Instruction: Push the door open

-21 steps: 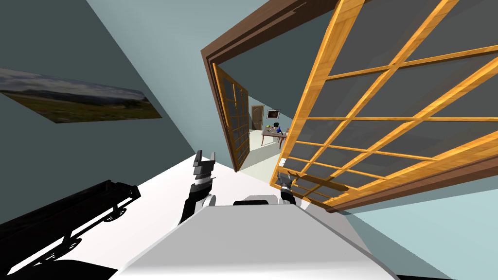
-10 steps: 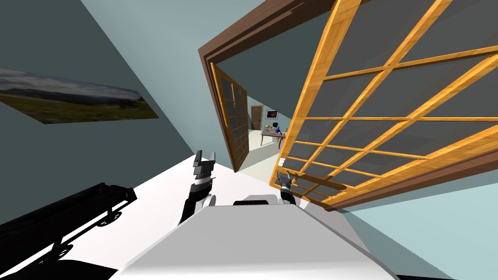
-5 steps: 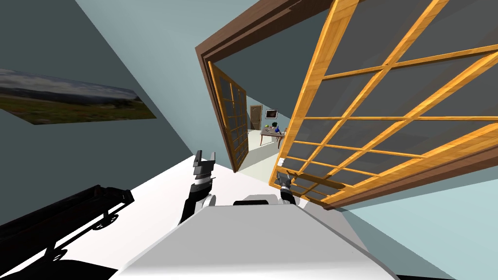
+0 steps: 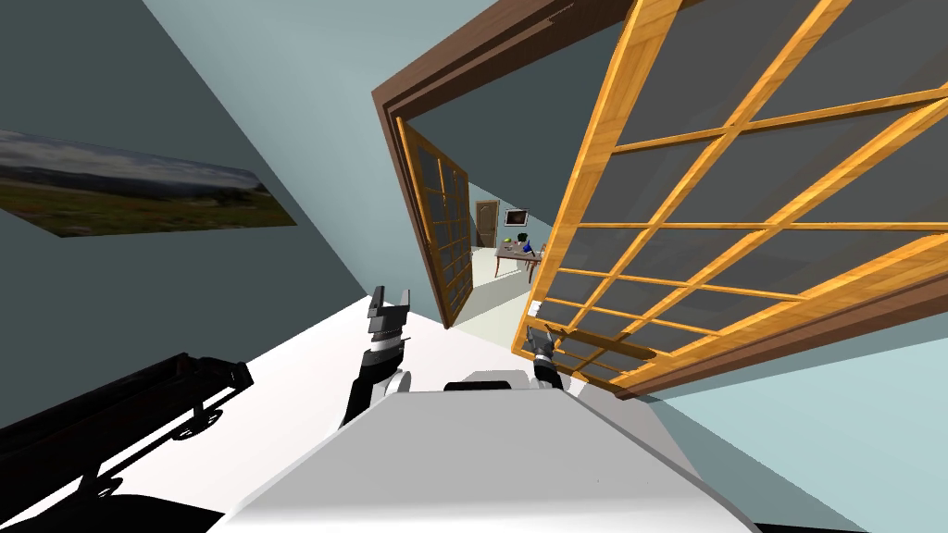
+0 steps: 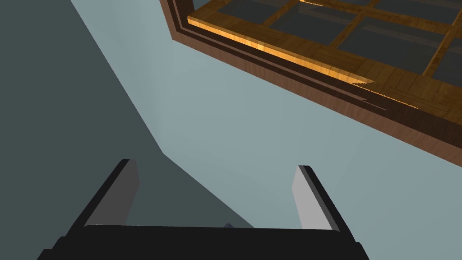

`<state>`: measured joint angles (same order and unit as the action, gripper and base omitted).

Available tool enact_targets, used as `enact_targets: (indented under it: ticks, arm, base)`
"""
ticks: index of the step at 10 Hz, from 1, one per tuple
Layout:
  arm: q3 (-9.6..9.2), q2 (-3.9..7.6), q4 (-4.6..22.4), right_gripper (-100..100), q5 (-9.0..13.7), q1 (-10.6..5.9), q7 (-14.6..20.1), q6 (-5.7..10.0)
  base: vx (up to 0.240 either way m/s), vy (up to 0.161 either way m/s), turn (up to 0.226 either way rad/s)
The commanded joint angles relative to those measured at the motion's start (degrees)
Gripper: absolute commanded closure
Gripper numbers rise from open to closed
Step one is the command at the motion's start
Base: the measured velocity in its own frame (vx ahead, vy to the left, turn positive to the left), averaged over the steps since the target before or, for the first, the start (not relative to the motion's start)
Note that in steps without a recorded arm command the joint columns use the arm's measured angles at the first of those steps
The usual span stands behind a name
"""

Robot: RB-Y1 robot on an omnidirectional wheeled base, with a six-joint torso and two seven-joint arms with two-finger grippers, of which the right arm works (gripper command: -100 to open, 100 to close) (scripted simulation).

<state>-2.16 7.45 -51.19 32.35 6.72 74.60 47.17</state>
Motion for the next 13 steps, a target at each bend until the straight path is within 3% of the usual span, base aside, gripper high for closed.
enact_targets:
  ticks: [1, 2, 13]
  arm:
    - [0.0, 0.0, 0.0, -100, 0.0, 0.0, 0.0, 0.0]
    - [-0.67, 0.44, 0.0, -100, -0.3, 0.03, 0.6, -0.08]
    - [-0.74, 0.48, 0.0, -100, -0.4, 0.04, 0.7, -0.08]
  base:
    - [-0.004, 0.005, 0.015]
    - [0.027, -0.028, -0.089]
    - [0.001, -0.002, -0.005]
